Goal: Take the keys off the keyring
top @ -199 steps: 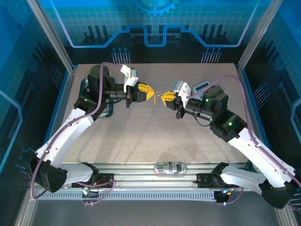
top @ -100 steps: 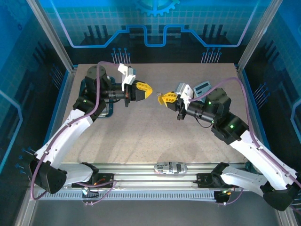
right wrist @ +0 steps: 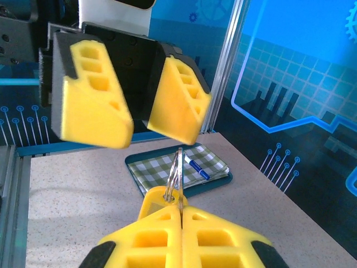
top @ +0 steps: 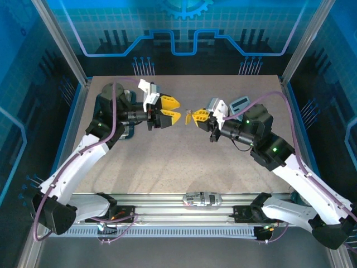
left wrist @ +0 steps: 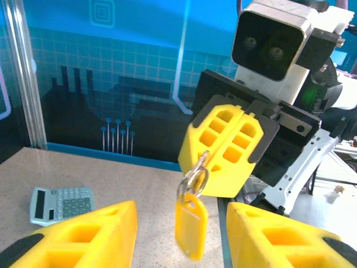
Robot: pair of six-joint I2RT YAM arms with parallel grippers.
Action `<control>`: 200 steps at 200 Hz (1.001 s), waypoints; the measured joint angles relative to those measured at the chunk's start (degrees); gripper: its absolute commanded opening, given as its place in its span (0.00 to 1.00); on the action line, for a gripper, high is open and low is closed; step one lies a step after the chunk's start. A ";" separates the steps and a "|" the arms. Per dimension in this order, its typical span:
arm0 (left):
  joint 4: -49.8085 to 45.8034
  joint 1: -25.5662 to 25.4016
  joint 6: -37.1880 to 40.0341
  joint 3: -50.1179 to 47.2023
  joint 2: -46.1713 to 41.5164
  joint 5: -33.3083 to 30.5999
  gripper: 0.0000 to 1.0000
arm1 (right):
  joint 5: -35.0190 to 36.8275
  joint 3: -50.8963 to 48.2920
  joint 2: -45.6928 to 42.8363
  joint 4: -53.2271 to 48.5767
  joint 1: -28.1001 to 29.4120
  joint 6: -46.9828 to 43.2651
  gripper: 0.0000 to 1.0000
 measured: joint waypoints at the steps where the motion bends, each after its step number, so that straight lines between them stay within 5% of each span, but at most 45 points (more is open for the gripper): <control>1: -0.11 -0.04 0.00 0.07 0.02 0.00 0.47 | 0.04 0.02 0.02 -0.02 0.00 0.00 0.00; 61: -6.14 -3.19 2.67 4.55 2.47 -1.36 0.45 | 0.59 0.33 0.33 -0.09 0.52 0.00 0.00; 97: -8.98 -3.67 4.17 6.60 3.91 -2.93 0.28 | 0.59 0.33 0.33 -0.17 0.70 -0.02 0.00; 160: -11.69 -3.69 6.12 6.99 4.31 -4.72 0.20 | 1.60 0.33 0.37 -0.04 0.70 -0.02 0.00; 200: -12.17 -3.67 6.88 6.99 4.28 -5.42 0.00 | 2.49 0.33 0.37 -0.04 0.68 -0.02 0.00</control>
